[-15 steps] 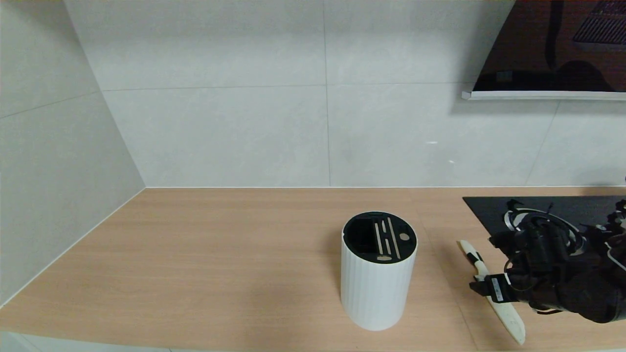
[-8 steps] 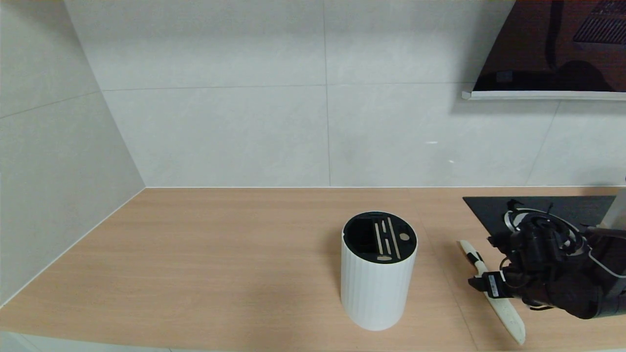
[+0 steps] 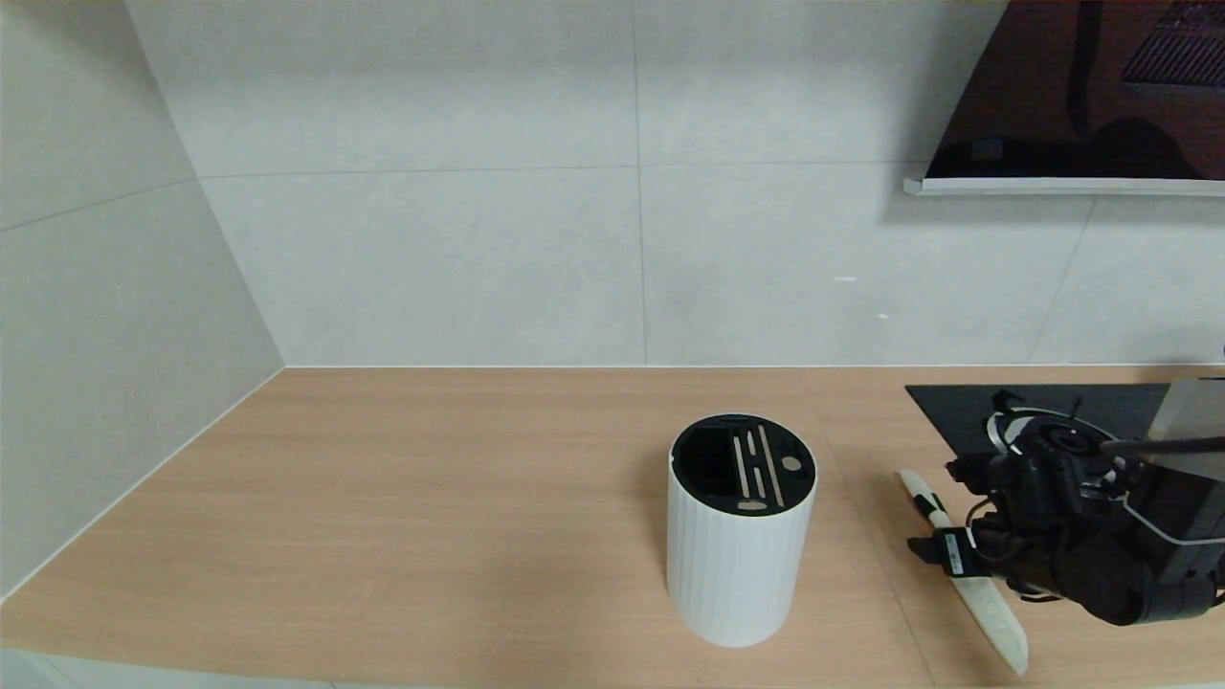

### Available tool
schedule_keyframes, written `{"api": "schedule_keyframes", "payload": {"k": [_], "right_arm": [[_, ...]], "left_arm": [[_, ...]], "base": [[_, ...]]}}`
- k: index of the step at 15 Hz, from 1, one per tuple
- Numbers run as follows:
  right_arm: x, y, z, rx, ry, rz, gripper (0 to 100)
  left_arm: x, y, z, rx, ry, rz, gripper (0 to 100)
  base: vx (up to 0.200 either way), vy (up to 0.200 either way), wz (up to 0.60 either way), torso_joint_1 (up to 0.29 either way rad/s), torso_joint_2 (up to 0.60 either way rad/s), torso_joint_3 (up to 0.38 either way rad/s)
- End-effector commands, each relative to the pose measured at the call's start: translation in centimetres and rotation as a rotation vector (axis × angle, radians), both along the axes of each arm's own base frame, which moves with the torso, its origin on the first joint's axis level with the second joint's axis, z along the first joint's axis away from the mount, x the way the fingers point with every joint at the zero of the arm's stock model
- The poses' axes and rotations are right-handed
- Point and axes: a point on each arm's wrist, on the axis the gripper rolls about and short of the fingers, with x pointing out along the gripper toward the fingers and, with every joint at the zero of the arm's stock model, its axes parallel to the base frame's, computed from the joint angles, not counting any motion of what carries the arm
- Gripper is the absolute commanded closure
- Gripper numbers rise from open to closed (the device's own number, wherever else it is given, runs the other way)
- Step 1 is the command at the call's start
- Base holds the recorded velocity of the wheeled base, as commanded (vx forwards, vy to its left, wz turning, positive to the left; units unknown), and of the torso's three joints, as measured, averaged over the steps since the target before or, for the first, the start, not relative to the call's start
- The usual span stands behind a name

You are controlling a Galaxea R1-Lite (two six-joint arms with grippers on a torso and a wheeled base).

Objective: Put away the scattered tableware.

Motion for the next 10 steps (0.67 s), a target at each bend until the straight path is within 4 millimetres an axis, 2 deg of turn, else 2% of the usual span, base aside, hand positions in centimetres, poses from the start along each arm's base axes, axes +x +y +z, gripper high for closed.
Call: {"api": "schedule_keyframes", "payload": {"k": [1, 10], "right_arm": [[0.16, -0.07, -0.42, -0.002, 0.008, -0.003, 0], [0.14, -0.83, -0.78, -0.001, 0.019, -0.025, 0]], "left_arm": [[0.0, 0.0, -0.01, 0.0, 0.001, 0.0, 0], [0.0, 0.0, -0.01, 0.0, 0.001, 0.0, 0]], "base": [[0.0, 0.0, 0.0, 0.0, 0.0, 0.0], [0.0, 0.0, 0.0, 0.0, 0.0, 0.0]]}}
